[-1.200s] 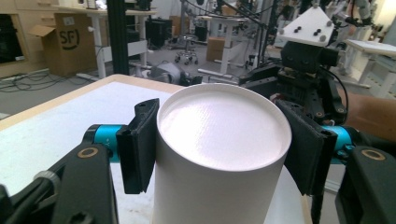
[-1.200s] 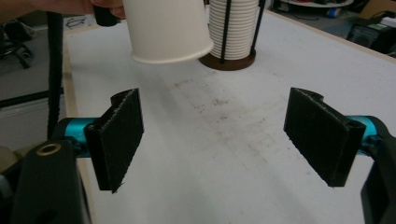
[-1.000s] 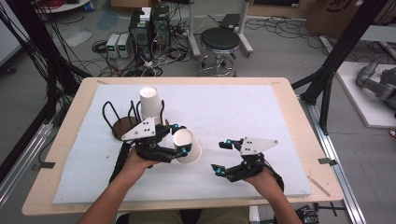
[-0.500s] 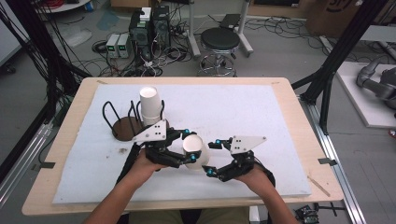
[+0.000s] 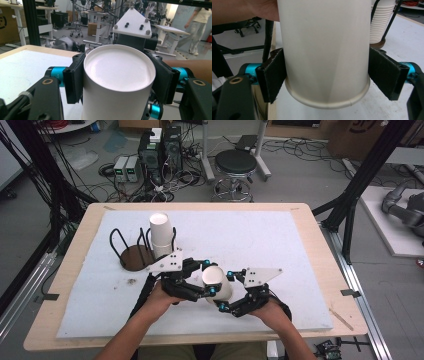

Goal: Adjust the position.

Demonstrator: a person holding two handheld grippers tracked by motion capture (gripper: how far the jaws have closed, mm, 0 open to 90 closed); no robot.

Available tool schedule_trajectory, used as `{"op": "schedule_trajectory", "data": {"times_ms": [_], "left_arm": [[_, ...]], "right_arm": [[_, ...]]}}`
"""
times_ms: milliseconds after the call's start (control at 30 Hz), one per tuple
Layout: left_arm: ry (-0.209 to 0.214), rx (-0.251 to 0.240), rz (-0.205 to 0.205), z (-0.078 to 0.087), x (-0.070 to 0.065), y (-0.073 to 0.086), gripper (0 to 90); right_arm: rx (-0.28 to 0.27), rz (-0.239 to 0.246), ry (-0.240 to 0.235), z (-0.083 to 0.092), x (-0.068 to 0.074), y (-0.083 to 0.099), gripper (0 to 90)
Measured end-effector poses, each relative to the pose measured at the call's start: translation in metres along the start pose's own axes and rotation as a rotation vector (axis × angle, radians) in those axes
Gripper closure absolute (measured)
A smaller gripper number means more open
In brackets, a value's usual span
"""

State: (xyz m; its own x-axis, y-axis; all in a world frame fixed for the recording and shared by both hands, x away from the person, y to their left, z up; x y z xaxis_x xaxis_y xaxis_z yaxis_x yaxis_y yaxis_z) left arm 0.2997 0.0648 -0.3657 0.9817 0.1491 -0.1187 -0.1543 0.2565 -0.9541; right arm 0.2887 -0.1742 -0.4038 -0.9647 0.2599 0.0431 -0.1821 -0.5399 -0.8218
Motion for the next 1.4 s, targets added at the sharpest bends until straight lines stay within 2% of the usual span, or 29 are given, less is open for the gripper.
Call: {"op": "schedule_trajectory", "data": {"times_ms": [200,400,500,633,667,700,767,800,933,1133,1200,1233,1400], "left_arm": [[0.006,-0.005,0.0,0.001,-0.001,0.0,35.0],[0.008,0.001,-0.001,0.002,0.0,0.0,35.3],[0.012,0.016,-0.002,0.002,0.0,0.001,35.2],[0.016,0.056,0.0,0.002,0.0,0.003,34.9],[0.017,0.069,-0.007,0.003,0.0,0.004,31.5],[0.011,0.078,0.001,0.003,0.0,0.005,31.5],[0.002,0.099,0.038,0.004,0.001,0.006,18.0],[0.0,0.103,0.048,0.005,0.001,0.007,14.9],[-0.011,0.144,0.048,0.011,0.001,0.01,14.3],[-0.026,0.204,0.04,0.021,0.002,0.011,14.4],[-0.036,0.236,0.025,0.023,0.003,0.009,14.4],[-0.039,0.251,0.018,0.023,0.003,0.008,14.4],[-0.034,0.309,-0.006,0.023,0.004,0.002,14.5]], "right_arm": [[-0.024,-0.004,-0.008,0.0,0.0,0.001,19.7],[-0.015,0.017,-0.009,0.003,-0.001,0.001,25.9],[0.007,0.025,-0.007,0.004,-0.001,0.0,28.8],[0.045,0.035,-0.016,0.004,-0.001,0.001,32.4],[0.065,0.043,-0.016,0.003,-0.001,0.002,33.2],[0.065,0.043,-0.016,0.003,-0.001,0.002,33.2],[0.085,0.05,-0.018,0.002,0.0,0.002,33.5],[0.092,0.053,-0.02,0.002,0.0,0.003,33.6],[0.114,0.055,-0.015,0.003,0.0,0.002,33.6],[0.19,0.082,0.004,0.007,-0.005,-0.004,33.5],[0.204,0.083,0.002,0.007,-0.005,-0.005,33.5],[0.231,0.094,0.012,0.007,-0.006,-0.007,33.5],[0.333,0.141,0.002,0.006,-0.007,-0.017,33.3]]}}
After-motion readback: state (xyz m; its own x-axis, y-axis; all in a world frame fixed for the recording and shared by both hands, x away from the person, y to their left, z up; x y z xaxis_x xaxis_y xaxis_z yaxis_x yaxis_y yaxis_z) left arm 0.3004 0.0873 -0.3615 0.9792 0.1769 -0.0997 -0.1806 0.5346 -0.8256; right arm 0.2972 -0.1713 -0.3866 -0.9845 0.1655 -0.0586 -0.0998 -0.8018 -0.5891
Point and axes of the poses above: each handheld gripper's, and its own axes: z roughly backward along the jaws, y roughly out of its underside, x roughly to its left, the point moved 1 cm from there along -z, roughly forward along the jaws, and after that the axes turned 12 degrees about x, right-handed, at the moved point
